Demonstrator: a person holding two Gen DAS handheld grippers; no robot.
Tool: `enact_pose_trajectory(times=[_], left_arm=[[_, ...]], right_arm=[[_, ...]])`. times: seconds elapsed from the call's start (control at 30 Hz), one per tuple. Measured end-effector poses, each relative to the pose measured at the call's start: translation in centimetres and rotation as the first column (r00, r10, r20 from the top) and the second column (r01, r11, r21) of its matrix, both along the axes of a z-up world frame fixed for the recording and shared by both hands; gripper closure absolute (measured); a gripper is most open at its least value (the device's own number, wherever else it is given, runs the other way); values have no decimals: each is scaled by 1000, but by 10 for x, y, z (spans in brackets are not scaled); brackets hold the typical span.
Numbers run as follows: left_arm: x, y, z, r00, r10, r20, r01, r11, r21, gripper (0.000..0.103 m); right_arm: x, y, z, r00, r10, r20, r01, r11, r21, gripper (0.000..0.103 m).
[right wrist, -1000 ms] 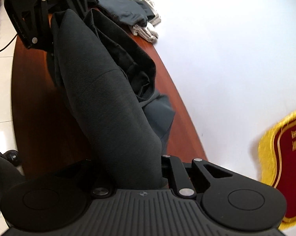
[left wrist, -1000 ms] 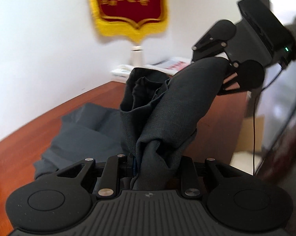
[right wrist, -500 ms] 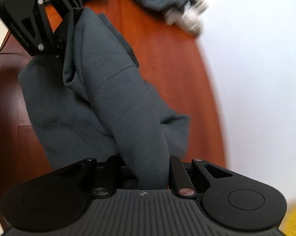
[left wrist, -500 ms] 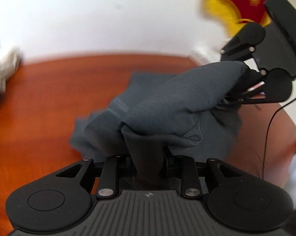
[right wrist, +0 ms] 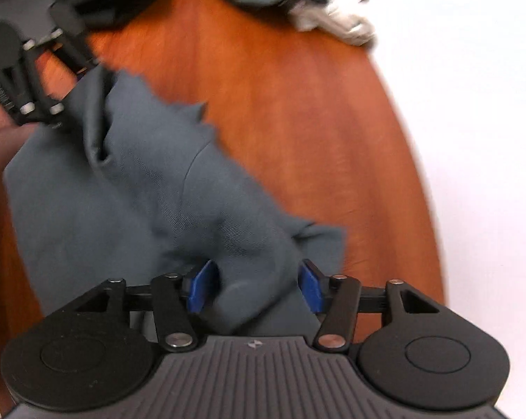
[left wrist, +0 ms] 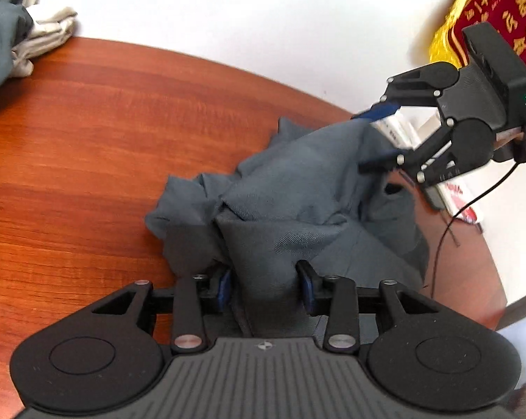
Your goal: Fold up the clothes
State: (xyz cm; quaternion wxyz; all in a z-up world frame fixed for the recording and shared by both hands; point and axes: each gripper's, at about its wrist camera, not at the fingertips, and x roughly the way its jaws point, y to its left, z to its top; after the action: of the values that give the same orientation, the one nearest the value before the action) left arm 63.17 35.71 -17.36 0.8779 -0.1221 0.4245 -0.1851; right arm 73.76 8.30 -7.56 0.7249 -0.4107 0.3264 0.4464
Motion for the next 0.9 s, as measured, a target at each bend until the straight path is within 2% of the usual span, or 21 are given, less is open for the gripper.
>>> enact_pose_trajectory(times=[0.17, 0.27, 0.37, 0.47, 0.63, 0.73, 0.83, 0.9], left_arm=[[-11, 12, 30, 992, 101, 75, -102, 995, 15, 64], [-15, 12, 46, 983, 130, 129, -135, 990, 30, 64], [-16, -1, 58, 982, 94, 166, -108, 991, 82, 64], [-16, -20, 62, 983, 28, 180, -51, 991, 125, 64], [-9, -55, 42, 986, -72, 150, 41, 979, 197, 64], [-7, -73, 31, 983, -108, 149, 64, 959, 275, 64], [-2, -83, 22, 981, -121, 153, 61, 936, 347, 64], [1, -82, 19, 981, -115, 156, 52, 931, 361, 64]], right_arm=[[3, -24, 30, 988, -122, 94, 110, 986, 122, 39], [22, -34, 29, 989, -147, 30, 140, 975, 173, 36], [46, -15, 6, 989, -144, -18, 145, 972, 183, 34], [23, -31, -10, 987, -142, -77, 154, 971, 184, 33], [-1, -43, -38, 978, -159, -136, 182, 967, 179, 31], [-6, -43, -62, 971, -176, -160, 204, 962, 183, 32], [-5, -39, -79, 970, -191, -153, 218, 959, 181, 46], [-4, -40, -81, 968, -205, -147, 232, 953, 195, 64]])
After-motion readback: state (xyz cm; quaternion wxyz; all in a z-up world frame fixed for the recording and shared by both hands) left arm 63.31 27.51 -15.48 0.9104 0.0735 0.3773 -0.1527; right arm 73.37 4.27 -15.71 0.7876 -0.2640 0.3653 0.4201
